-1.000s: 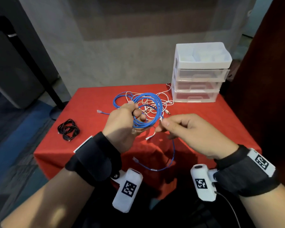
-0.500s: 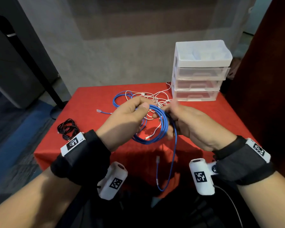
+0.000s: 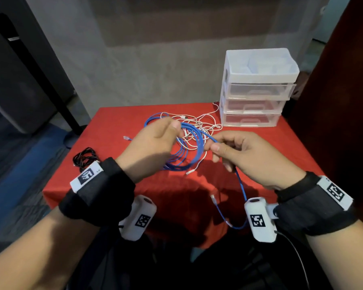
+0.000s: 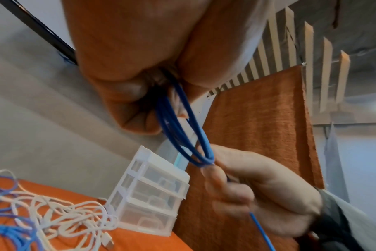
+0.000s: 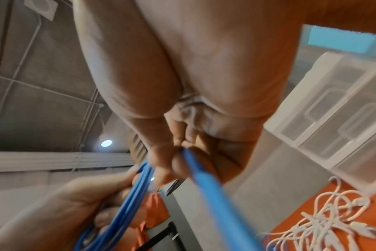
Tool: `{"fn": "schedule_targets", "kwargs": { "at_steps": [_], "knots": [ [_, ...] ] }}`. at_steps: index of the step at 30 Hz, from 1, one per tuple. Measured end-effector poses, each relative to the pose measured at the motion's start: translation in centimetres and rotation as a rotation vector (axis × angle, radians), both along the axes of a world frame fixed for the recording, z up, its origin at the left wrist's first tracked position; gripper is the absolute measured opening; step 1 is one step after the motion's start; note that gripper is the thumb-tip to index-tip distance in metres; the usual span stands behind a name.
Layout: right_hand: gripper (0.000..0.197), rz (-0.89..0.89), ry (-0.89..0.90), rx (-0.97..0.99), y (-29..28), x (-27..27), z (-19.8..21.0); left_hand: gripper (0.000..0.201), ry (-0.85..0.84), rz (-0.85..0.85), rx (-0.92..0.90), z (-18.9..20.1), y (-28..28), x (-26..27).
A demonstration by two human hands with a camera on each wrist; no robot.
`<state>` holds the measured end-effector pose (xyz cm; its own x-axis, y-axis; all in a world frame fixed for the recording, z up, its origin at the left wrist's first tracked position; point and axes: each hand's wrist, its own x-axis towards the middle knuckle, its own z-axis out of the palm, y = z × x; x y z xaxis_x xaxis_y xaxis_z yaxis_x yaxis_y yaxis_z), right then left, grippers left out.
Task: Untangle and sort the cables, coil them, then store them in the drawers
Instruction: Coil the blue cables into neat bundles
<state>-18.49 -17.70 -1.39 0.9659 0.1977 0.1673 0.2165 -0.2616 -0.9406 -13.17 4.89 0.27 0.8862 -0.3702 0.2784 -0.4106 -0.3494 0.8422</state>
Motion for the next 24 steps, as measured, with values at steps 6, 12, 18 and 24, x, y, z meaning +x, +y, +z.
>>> {"fn": "schedule_targets", "kwargs": {
  "at_steps": [6, 12, 18, 24],
  "knots": [
    [0.013, 0.096, 0.155, -0.247, -3.4, -0.3, -3.7, 0.031, 0.018, 0.238, -0.297, 1.0, 3.1, 2.4],
    [0.017, 0.015, 0.222, -0.326, -4.0, -0.9, -5.3, 0.032, 0.074, 0.295, -0.356, 0.6, 3.5, 2.8],
    [0.02, -0.014, 0.175, 0.462, -1.5, -1.4, 0.8, 0.034, -0.048, 0.343, -0.234, -2.1, 2.2, 3.2],
    [0.019, 0.009, 0.084, 0.52, -0.3, -1.8, 3.7, 0.032, -0.08, 0.367, -0.175, -3.3, 0.6, 3.0]
  ]
}}
